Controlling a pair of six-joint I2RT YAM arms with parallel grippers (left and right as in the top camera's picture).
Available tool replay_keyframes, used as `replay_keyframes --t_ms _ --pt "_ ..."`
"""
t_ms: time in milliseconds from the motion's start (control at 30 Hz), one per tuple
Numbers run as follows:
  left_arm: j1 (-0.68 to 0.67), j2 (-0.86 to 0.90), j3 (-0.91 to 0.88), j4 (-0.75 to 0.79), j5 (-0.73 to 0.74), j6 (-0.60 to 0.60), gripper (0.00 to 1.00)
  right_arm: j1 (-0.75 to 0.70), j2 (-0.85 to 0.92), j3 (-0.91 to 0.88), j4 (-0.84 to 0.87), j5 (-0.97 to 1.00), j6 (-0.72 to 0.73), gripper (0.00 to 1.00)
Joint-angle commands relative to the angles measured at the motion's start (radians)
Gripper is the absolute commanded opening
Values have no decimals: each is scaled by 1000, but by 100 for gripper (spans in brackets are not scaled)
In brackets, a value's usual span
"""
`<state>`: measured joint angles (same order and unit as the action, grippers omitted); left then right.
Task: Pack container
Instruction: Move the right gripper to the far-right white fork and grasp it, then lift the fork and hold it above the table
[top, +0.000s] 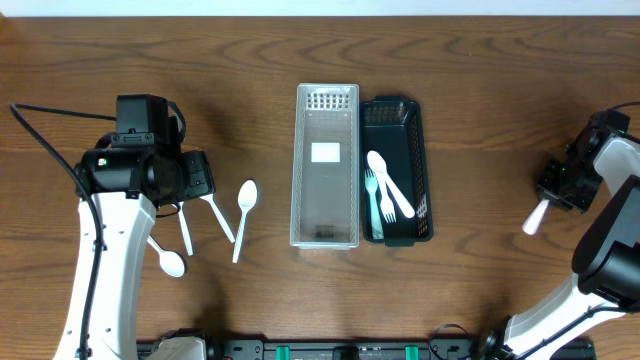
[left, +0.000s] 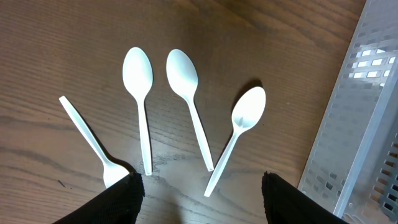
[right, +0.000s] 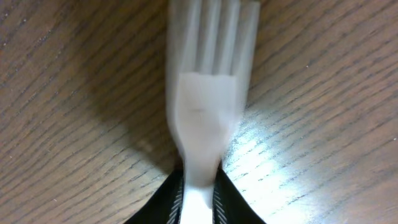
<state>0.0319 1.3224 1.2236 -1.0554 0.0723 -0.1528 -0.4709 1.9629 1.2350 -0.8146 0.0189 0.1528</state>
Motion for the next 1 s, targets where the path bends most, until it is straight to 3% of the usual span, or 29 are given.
replay_keyframes --t_ms 0,300,567,767,967 --pt "0 2 18 -7 -1 6 64 11 30 -36 -5 -32 11 18" --pt "0 2 18 -6 -1 6 64 118 -167 19 -50 -32 19 18" --pt "0 2 18 -6 -1 6 64 412 -470 126 -94 -95 95 10" --pt "0 2 18 -6 -1 6 64 629 -494 126 -98 -71 176 11" --pt "0 2 18 -6 -1 6 64 678 -458 126 -111 -7 188 12"
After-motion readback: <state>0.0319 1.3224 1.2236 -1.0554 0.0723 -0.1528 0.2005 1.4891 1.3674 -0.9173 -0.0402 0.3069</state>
